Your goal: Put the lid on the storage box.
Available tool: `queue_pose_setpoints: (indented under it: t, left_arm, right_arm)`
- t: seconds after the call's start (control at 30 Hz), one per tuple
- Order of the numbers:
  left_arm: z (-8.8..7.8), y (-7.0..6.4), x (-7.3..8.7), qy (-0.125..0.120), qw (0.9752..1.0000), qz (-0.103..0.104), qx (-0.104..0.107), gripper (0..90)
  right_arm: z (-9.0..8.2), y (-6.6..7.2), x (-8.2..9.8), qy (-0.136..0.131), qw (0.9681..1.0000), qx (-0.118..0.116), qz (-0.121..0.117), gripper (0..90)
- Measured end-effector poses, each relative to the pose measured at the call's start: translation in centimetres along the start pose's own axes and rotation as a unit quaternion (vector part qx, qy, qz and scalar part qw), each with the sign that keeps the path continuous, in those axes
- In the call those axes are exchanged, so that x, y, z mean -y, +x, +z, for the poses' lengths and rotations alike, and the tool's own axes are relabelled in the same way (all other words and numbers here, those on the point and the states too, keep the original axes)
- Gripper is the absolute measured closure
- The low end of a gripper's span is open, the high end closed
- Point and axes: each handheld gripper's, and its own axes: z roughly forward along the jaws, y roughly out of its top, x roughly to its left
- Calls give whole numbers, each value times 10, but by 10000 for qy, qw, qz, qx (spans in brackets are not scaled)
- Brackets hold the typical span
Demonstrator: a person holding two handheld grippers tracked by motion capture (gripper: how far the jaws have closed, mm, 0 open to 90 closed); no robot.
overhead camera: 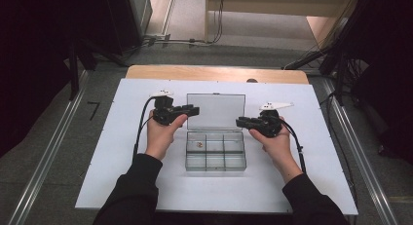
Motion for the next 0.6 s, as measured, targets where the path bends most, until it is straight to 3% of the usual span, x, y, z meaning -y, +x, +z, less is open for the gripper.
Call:
queue_pose_setpoints:
  t: [0.43,0.6]
  left_arm:
    - [-3,-5,-4,-86,9999,104,-99,666]
    - [-5,-4,-1,-132,9999,102,-24,679]
  right_arm:
    - [-1,2,1,-15,9999,34,-100,727]
    - [0,2,1,59,10000,-42,-63,709]
